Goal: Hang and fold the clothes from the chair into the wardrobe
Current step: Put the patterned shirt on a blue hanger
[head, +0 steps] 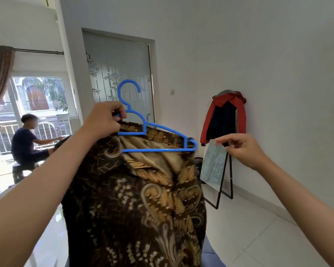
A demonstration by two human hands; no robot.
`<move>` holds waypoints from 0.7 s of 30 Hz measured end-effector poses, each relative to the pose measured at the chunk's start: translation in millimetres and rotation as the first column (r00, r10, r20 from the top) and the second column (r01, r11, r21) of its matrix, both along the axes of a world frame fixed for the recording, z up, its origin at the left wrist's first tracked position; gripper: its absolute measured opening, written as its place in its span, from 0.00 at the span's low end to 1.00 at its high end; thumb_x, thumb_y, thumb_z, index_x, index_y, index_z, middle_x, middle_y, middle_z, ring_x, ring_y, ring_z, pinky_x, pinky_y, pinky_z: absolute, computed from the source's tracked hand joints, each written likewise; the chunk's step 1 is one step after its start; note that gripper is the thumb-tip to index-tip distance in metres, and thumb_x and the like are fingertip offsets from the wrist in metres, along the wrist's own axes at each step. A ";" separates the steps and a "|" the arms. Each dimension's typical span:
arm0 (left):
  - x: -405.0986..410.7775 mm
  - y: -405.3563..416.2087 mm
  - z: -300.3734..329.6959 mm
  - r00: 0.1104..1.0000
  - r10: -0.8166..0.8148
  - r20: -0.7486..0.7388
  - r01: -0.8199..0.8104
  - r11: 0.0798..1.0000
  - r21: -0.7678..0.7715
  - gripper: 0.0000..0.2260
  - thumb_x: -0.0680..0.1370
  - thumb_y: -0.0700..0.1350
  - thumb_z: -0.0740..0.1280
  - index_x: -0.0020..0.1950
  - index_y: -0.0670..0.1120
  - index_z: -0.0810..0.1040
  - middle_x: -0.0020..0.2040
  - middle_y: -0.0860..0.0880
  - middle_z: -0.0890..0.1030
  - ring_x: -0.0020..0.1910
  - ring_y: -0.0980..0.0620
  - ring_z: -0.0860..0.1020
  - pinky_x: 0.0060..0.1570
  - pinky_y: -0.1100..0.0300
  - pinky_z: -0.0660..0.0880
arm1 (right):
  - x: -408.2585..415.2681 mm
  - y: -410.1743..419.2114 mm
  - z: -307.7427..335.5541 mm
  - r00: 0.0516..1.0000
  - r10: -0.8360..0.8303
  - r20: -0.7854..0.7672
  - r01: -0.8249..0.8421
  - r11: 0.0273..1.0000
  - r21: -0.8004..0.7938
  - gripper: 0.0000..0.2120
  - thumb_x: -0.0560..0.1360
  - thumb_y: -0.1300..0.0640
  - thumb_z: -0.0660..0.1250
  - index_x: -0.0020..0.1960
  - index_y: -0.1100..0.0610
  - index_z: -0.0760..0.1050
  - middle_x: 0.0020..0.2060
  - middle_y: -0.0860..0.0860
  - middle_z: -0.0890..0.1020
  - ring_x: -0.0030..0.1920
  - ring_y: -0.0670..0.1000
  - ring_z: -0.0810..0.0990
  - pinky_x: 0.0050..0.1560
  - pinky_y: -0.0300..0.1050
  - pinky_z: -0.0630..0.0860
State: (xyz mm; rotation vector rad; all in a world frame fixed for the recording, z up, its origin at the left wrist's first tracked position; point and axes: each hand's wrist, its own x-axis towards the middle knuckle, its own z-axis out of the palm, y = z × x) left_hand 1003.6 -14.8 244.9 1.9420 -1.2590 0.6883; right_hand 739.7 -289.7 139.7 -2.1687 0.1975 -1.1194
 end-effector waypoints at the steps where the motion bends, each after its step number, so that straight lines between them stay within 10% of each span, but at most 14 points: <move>1: 5.7 7.3 0.9 0.999 0.041 0.005 -0.041 0.999 -0.008 0.15 0.67 0.26 0.62 0.38 0.46 0.78 0.39 0.48 0.80 0.41 0.49 0.77 0.39 0.64 0.70 | -8.1 -8.1 -2.8 0.999 -0.025 0.027 0.024 0.999 0.038 0.25 0.71 0.77 0.64 0.46 0.48 0.84 0.41 0.42 0.85 0.32 0.50 0.74 0.38 0.44 0.75; 15: -17.1 12.7 -7.0 0.995 -0.097 -0.002 0.096 0.979 0.181 0.14 0.69 0.26 0.62 0.40 0.45 0.78 0.43 0.49 0.81 0.42 0.62 0.76 0.39 0.74 0.68 | 58.8 52.5 -29.5 0.997 0.076 0.007 -0.076 0.987 0.142 0.12 0.73 0.66 0.70 0.49 0.50 0.81 0.45 0.48 0.84 0.39 0.46 0.80 0.46 0.41 0.81; 21: -16.3 38.1 -5.9 0.994 -0.106 -0.030 0.110 0.975 0.195 0.13 0.70 0.26 0.62 0.40 0.43 0.78 0.42 0.48 0.82 0.46 0.54 0.79 0.46 0.64 0.75 | 81.6 74.6 -23.9 0.931 0.362 0.046 -0.319 0.746 0.584 0.09 0.79 0.62 0.61 0.53 0.55 0.79 0.46 0.52 0.84 0.39 0.47 0.81 0.35 0.39 0.78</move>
